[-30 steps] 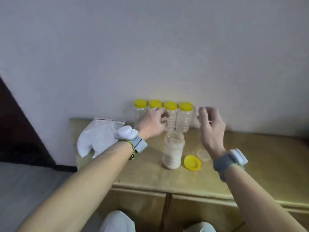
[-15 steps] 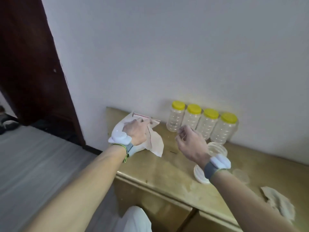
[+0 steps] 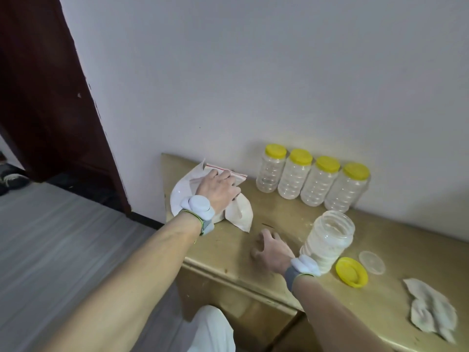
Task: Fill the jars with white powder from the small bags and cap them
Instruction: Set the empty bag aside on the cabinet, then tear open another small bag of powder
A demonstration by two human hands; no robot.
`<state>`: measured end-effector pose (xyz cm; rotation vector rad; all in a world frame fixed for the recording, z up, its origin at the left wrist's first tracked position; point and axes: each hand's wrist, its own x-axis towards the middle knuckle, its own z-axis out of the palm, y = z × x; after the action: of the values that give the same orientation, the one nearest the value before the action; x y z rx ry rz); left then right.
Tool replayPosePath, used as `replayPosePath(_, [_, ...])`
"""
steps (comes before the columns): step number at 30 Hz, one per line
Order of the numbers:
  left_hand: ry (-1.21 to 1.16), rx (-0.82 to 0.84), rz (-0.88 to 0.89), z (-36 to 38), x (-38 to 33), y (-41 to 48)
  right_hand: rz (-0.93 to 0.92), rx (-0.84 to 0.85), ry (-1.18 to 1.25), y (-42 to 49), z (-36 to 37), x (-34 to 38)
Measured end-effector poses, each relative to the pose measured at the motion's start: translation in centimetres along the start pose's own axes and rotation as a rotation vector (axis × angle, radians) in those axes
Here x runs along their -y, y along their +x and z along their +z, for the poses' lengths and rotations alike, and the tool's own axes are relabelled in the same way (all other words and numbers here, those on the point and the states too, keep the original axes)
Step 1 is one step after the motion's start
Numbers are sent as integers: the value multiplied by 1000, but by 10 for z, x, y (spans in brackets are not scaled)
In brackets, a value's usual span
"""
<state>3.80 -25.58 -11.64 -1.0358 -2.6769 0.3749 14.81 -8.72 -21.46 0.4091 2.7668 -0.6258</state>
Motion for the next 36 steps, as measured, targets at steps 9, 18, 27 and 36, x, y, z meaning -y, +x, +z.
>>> replayPosePath(9, [-311,-4,-197,-53,-28,21,-37,-44,239,-14,-25,3])
replayPosePath(18, [-1027,287,-337,-57,-62,12,-76,-221,544,-59,-49,-13])
replayPosePath(27, [-1564,502,-387,-40,-90,-15,-80,-313,798,-80,-45,-28])
replayPosePath(36, [-1439,480,-327,-28,-101,-9,-64,-317,946,-91,-50,-34])
